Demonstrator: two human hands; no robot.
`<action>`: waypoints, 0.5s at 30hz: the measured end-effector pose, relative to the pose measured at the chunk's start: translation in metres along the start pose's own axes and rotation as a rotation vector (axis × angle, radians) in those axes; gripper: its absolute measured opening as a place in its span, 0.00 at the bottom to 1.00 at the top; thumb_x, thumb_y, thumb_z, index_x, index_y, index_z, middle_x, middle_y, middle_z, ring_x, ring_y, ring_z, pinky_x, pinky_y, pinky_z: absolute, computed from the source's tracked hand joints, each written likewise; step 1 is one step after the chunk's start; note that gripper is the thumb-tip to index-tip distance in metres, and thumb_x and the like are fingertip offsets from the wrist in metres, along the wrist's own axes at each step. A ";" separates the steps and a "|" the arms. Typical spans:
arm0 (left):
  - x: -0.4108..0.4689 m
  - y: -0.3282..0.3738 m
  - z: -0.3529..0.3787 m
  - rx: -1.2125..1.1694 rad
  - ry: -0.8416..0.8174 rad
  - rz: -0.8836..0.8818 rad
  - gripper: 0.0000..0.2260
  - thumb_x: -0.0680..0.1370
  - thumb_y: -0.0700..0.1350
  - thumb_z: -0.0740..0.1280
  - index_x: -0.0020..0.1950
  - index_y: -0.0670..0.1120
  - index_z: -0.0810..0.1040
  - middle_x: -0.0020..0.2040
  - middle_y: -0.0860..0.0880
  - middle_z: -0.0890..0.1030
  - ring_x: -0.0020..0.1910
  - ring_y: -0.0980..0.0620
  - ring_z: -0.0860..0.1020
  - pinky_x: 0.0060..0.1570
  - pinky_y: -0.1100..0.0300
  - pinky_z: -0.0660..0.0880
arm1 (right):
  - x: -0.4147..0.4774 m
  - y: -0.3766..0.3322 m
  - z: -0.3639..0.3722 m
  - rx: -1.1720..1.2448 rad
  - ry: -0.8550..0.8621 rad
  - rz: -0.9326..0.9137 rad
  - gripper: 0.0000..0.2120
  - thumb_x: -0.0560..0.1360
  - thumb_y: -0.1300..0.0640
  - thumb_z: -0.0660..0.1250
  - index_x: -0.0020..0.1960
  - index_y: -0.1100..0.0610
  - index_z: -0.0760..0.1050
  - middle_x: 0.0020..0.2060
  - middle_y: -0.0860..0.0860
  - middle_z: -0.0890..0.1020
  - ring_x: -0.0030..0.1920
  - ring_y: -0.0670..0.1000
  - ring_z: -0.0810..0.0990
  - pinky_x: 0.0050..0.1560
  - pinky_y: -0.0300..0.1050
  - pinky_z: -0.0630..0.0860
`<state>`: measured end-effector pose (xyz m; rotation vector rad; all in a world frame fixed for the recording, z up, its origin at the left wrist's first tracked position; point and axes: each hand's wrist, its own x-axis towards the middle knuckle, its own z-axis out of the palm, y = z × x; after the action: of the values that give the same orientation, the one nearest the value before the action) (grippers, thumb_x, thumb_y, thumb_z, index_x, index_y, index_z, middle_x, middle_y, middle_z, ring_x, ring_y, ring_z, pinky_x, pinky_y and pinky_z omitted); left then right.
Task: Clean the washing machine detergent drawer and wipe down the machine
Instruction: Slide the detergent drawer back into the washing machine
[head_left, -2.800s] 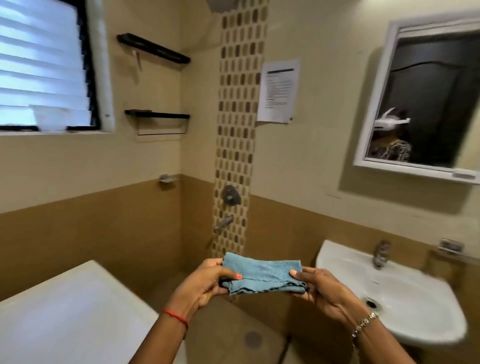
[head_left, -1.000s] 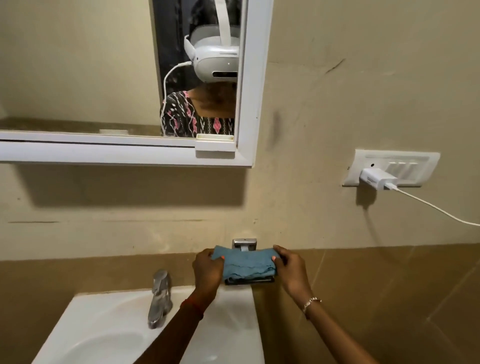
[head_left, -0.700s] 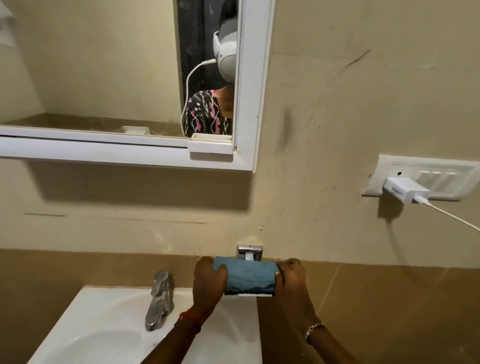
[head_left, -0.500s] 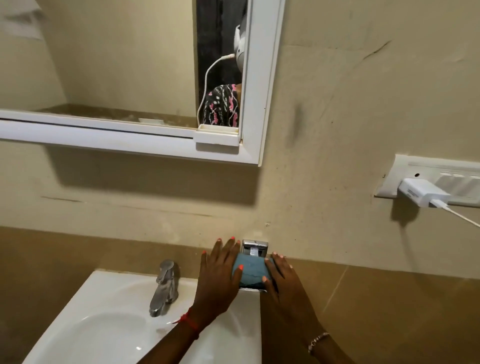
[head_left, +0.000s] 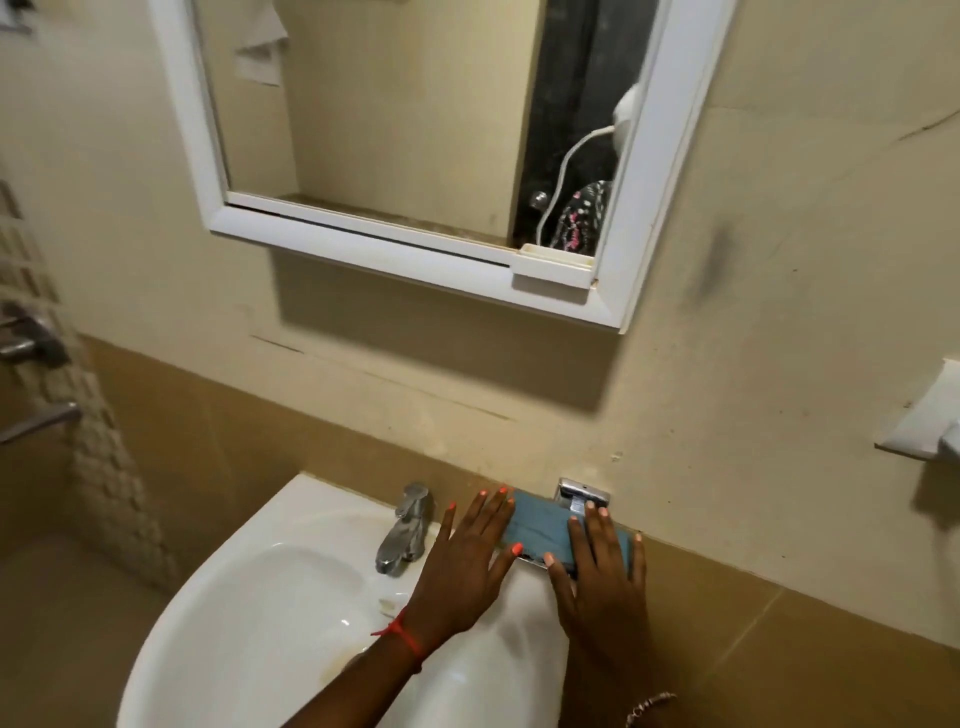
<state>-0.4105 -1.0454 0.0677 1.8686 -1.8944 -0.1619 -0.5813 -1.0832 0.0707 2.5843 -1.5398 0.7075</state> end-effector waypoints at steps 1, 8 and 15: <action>-0.006 -0.005 -0.007 -0.002 0.020 -0.016 0.38 0.70 0.68 0.29 0.76 0.54 0.46 0.74 0.61 0.40 0.73 0.62 0.37 0.72 0.59 0.33 | 0.002 -0.010 0.002 0.025 -0.011 -0.031 0.32 0.80 0.40 0.42 0.66 0.62 0.70 0.64 0.61 0.74 0.68 0.55 0.63 0.72 0.51 0.45; -0.093 -0.073 -0.076 0.215 0.118 -0.222 0.25 0.82 0.57 0.44 0.71 0.48 0.67 0.72 0.52 0.67 0.71 0.52 0.63 0.69 0.55 0.52 | 0.002 -0.134 0.027 0.223 -0.060 -0.260 0.32 0.80 0.41 0.41 0.66 0.61 0.71 0.68 0.58 0.71 0.70 0.51 0.60 0.71 0.41 0.44; -0.241 -0.154 -0.154 0.283 0.320 -0.487 0.33 0.74 0.66 0.37 0.76 0.53 0.49 0.73 0.61 0.41 0.73 0.61 0.36 0.71 0.61 0.32 | -0.043 -0.305 0.055 0.402 -0.141 -0.556 0.29 0.80 0.41 0.44 0.68 0.61 0.67 0.70 0.53 0.64 0.74 0.42 0.50 0.72 0.40 0.45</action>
<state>-0.2169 -0.7845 0.0827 2.3560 -1.2780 0.2502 -0.3209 -0.9096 0.0602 3.1915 -0.6668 0.8411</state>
